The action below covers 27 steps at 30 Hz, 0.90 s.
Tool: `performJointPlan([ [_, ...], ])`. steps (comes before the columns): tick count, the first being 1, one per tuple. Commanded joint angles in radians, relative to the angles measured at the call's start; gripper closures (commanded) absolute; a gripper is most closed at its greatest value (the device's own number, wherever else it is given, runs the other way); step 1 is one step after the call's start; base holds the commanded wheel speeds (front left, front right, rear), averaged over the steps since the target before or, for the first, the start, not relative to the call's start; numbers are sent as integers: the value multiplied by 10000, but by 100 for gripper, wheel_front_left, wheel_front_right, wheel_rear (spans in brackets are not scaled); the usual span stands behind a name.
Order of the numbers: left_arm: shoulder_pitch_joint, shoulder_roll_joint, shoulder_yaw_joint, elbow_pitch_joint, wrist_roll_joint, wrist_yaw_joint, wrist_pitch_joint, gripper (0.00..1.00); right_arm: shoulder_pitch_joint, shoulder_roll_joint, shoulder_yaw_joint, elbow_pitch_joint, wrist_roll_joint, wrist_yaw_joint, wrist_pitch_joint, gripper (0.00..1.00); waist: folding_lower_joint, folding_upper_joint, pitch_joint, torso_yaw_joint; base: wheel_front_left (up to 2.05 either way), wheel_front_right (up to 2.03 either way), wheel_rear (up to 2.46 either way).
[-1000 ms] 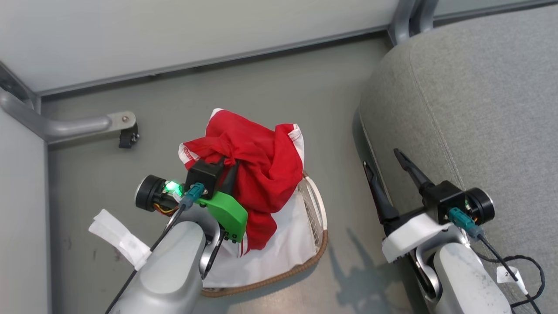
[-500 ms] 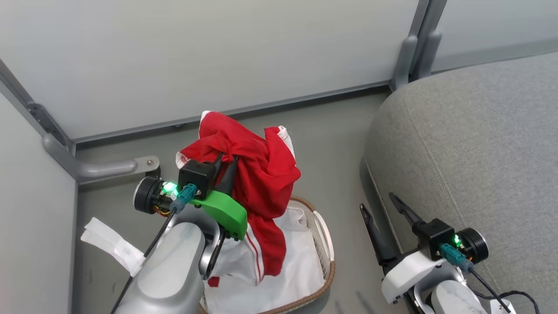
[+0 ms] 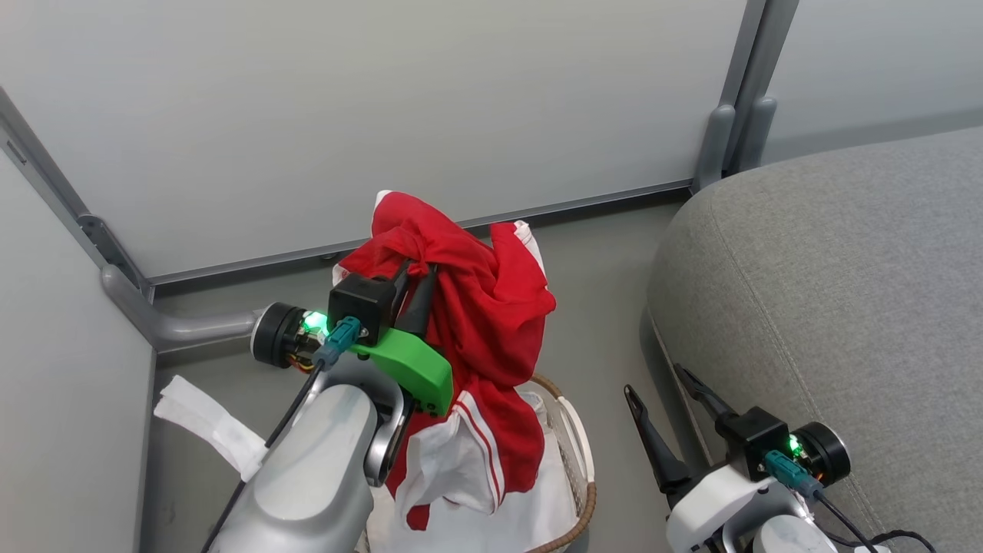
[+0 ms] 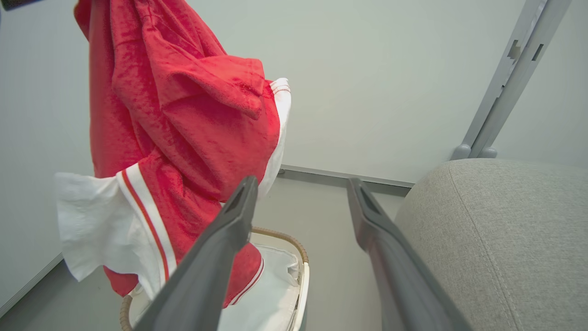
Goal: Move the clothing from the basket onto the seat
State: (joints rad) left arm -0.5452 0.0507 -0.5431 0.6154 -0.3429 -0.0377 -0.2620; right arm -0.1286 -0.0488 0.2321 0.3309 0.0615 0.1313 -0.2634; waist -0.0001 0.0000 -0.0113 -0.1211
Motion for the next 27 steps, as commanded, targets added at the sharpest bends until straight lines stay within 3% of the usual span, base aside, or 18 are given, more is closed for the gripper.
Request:
performJointPlan([
  [1,-192,10,-17,-17,-65,48,-43,100,139,-42,34,1,-61,-10,-21,0,1,0,18,-11,0,0,0],
  [7,-210,10,-180,24,-201,100,-43,100,-80,-39,699,-104,-106,-10,-22,0,1,0,136,-7,0,0,0],
  [18,-423,14,-486,-38,-443,66,-44,100,-1566,-40,3105,243,473,-10,-20,0,1,0,437,193,0,0,0],
  [27,-1007,13,-1217,-186,-848,96,-44,100,-2621,-39,3705,1251,623,-10,-22,0,1,0,778,696,0,0,0],
])
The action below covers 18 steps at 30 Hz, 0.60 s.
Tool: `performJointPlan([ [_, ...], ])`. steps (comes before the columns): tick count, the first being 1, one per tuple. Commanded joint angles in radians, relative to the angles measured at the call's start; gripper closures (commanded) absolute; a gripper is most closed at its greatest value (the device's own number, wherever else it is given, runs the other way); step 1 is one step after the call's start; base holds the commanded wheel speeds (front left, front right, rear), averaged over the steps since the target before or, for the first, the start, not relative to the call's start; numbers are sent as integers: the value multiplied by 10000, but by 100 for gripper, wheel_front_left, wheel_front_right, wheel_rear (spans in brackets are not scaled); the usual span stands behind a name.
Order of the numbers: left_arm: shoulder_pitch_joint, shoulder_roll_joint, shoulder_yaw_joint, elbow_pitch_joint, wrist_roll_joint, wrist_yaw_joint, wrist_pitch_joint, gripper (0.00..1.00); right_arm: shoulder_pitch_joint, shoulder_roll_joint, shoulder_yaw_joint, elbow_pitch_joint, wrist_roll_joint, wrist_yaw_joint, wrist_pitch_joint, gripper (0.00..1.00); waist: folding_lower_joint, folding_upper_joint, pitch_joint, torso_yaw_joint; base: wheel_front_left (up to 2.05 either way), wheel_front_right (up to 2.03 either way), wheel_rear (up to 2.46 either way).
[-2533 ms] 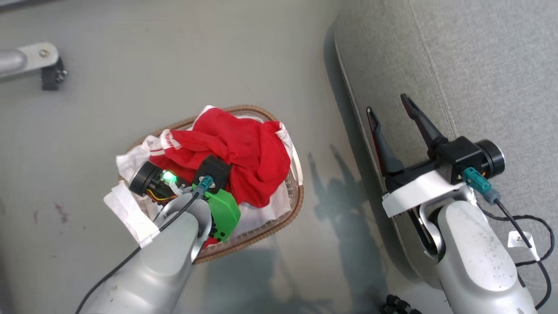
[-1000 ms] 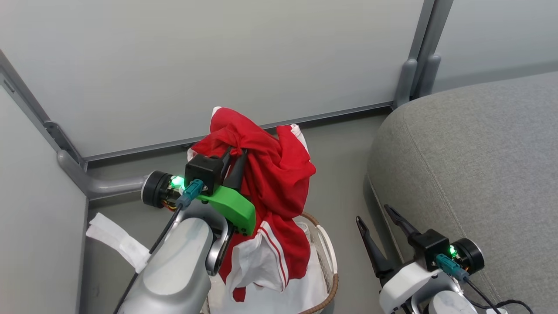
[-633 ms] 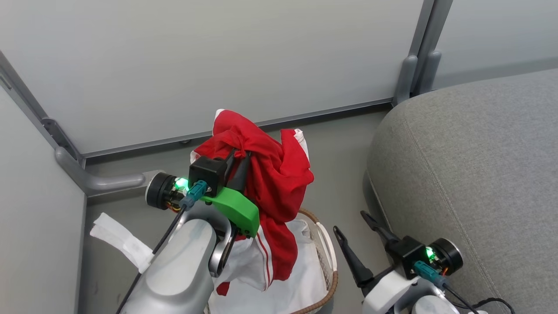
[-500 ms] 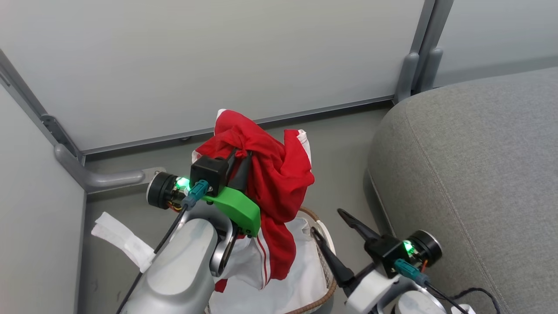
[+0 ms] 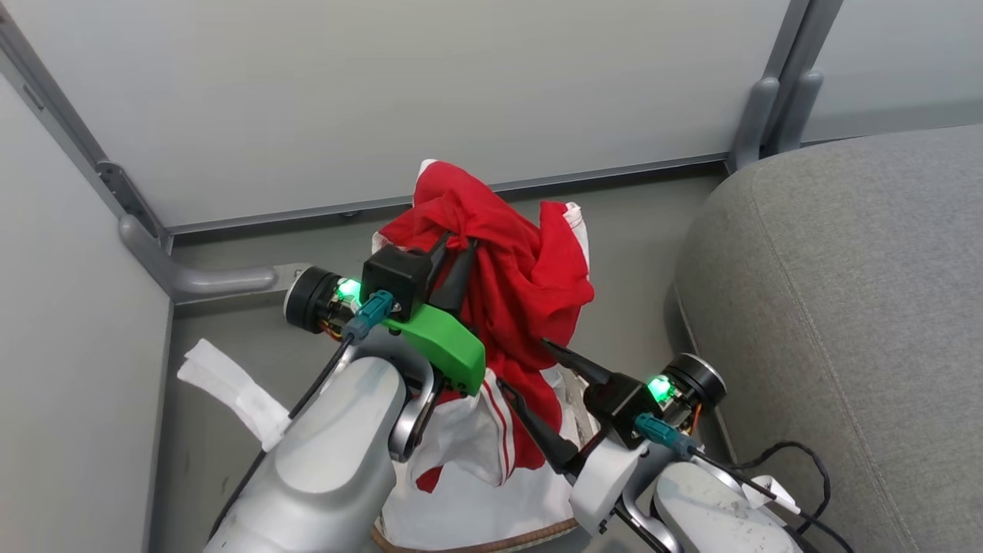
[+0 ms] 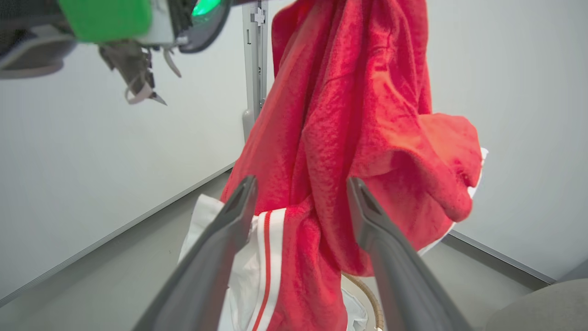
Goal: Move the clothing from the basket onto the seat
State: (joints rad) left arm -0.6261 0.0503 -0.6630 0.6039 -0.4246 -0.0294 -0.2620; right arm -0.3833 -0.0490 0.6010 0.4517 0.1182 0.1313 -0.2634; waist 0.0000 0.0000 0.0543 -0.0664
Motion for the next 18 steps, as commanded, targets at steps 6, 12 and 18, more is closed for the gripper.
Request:
performJointPlan([
  [6,-633,17,-635,-364,-328,144,-43,100,-563,-38,17,483,214,-10,-20,0,0,0,335,435,0,0,0],
  [12,-921,15,-1268,-581,-654,289,-44,100,-914,-35,-360,889,107,-10,-20,0,0,0,467,682,0,0,0],
  [18,-1162,14,-1855,-760,-1023,410,-43,100,-1269,-37,-479,1274,-41,-10,-20,0,0,0,542,923,0,0,0],
])
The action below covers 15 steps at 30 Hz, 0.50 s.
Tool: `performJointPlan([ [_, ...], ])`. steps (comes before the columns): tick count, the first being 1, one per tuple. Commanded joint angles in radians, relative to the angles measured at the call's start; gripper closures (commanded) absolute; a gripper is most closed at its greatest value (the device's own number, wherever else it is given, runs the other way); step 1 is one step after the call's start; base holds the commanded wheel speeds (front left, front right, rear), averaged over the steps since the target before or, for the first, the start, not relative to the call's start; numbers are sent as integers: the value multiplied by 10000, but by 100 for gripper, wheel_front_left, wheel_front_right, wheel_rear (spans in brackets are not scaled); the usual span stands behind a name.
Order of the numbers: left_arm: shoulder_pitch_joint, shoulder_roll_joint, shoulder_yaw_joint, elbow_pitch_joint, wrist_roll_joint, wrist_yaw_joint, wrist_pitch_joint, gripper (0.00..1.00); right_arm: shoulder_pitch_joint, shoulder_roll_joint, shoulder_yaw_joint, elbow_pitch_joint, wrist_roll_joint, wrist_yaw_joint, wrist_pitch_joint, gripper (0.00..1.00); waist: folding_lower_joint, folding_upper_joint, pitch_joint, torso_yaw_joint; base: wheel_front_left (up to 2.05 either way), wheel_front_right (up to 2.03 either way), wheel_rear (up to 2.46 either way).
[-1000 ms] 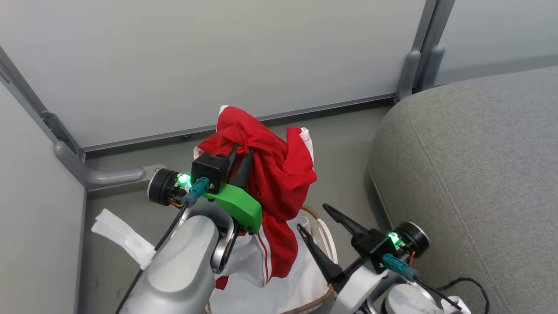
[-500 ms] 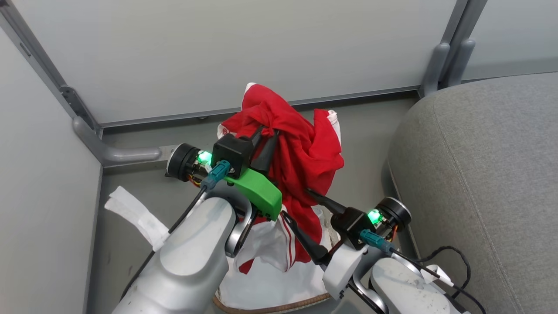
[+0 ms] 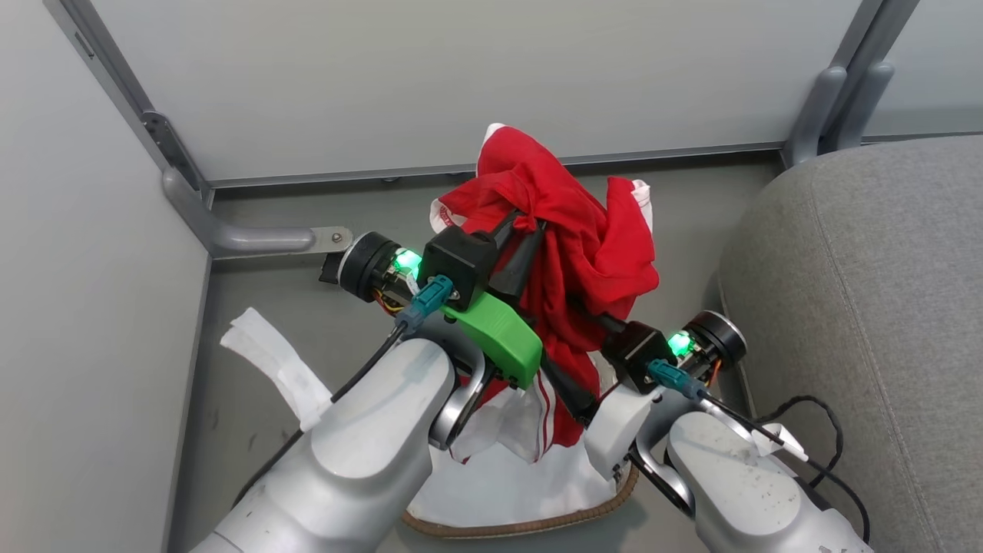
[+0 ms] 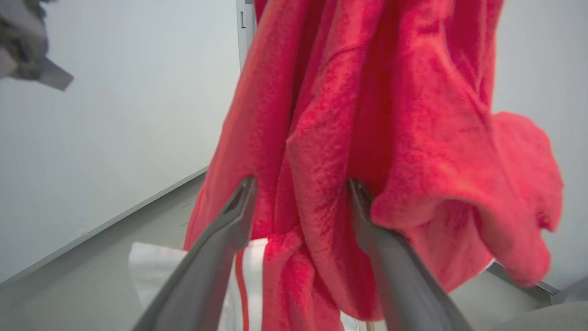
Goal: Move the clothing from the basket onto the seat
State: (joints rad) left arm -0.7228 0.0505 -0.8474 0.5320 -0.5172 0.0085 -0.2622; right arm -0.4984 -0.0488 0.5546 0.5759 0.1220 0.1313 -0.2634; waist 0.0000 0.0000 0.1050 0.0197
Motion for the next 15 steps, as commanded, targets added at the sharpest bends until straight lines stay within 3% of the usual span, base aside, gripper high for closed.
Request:
performJointPlan([
  [1,-227,12,-120,-93,-145,66,-41,100,-179,-40,21,107,-117,-10,-20,0,0,0,55,108,0,0,0],
  [15,-738,9,-1195,-612,-842,415,-43,100,-915,-39,293,1054,-416,-10,-20,0,0,0,391,615,0,0,0],
])
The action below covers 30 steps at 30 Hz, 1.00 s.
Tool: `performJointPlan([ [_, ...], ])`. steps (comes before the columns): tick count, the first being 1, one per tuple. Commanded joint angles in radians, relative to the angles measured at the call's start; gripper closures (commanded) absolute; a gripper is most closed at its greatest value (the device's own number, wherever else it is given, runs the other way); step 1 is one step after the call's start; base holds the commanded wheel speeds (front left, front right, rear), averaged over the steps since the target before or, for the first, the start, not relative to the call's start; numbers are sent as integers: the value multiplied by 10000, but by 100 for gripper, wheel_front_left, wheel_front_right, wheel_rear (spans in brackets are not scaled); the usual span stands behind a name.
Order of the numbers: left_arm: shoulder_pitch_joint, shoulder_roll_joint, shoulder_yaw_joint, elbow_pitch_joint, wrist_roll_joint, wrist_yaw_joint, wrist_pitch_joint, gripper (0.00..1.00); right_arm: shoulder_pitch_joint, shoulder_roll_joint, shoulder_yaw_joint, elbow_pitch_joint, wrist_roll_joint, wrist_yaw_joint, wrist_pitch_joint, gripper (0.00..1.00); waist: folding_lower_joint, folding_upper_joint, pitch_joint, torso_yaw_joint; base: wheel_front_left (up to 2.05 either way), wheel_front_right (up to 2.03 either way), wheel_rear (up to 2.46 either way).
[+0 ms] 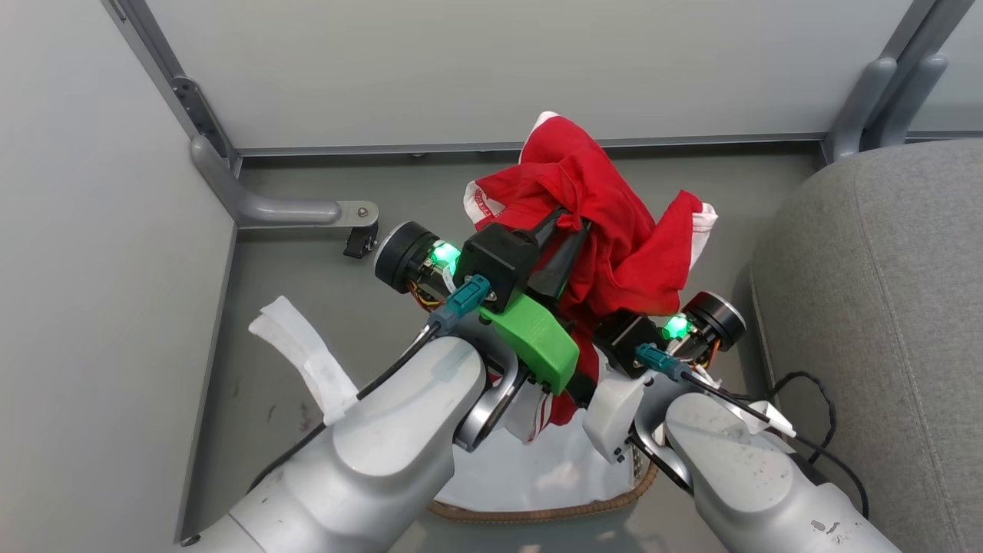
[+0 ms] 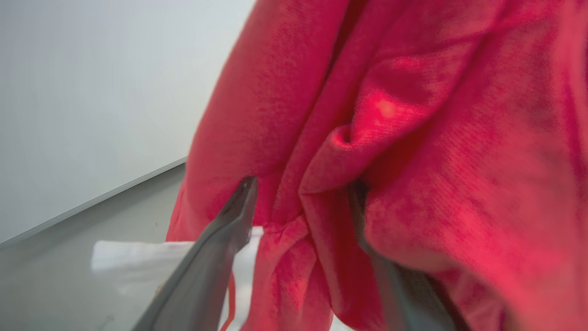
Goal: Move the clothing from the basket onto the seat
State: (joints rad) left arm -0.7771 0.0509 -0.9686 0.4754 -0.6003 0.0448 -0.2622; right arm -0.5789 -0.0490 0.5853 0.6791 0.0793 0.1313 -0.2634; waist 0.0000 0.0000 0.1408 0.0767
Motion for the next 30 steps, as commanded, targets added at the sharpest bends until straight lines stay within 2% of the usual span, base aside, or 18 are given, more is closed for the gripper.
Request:
performJointPlan([
  [1,-220,5,-10,-52,-23,70,-41,100,-116,-35,0,32,63,-10,-20,0,0,0,45,77,0,0,0],
  [8,-284,3,-140,-108,-111,136,-41,100,-271,-38,140,35,226,-10,-20,0,0,0,80,194,0,0,0],
  [9,-286,3,-160,-125,-124,150,-43,100,-266,-38,200,72,295,-10,-20,62,0,0,77,202,0,0,0],
  [10,-286,3,-173,-134,-140,159,-41,100,-263,-37,240,73,364,-10,-20,90,0,0,76,208,0,0,0],
  [11,-287,3,-186,-137,-162,173,-41,100,-285,-37,270,80,414,-10,-20,100,0,0,75,208,0,0,0],
  [26,-329,4,-84,72,-28,204,-41,100,-529,-37,461,216,796,-10,-20,100,0,0,155,54,0,0,0],
  [27,-328,4,-68,90,9,220,-41,95,-538,-37,453,222,797,-10,-20,100,0,0,163,41,0,0,0],
  [28,-298,4,-15,92,-25,224,-41,80,-552,-37,446,220,793,-10,-20,100,0,0,172,20,0,0,0],
  [30,-252,4,45,113,-2,201,-41,67,-560,-37,431,216,784,-10,-20,100,0,0,176,-17,0,0,0],
])
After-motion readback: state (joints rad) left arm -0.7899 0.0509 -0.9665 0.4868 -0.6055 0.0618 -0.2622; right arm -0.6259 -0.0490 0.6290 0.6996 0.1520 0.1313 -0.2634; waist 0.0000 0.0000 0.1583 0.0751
